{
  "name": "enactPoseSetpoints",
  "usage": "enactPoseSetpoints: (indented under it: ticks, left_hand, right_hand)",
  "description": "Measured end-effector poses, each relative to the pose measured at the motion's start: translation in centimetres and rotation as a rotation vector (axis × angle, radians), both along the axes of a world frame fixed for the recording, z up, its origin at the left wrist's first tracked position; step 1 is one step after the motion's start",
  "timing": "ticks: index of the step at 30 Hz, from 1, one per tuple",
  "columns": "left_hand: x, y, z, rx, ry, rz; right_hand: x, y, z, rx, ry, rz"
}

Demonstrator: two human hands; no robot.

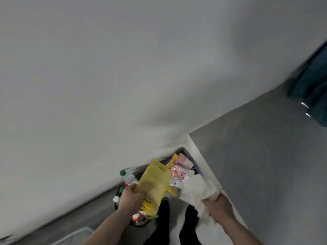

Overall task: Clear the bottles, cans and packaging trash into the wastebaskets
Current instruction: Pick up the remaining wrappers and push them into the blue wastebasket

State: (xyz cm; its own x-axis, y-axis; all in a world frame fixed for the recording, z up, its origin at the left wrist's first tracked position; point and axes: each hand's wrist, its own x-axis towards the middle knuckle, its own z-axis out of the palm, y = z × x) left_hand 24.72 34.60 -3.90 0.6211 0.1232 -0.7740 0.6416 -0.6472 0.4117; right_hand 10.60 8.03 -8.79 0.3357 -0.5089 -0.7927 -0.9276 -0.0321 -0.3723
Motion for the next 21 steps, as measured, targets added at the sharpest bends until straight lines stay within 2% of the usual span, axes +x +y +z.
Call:
enactPoseSetpoints:
  ticks: [13, 21]
  left_hand:
    - [5.6, -5.8, -18.8, -0.030, 0.033, -0.070]
    - [6.9, -5.7, -24.3, 0.012, 0.039, -0.080]
  right_hand:
    - [10.6, -2.9, -23.1, 0.101, 0.086, 0.058]
    - [13.1, -2.6, -28.1, 0.006, 0.066, 0.071]
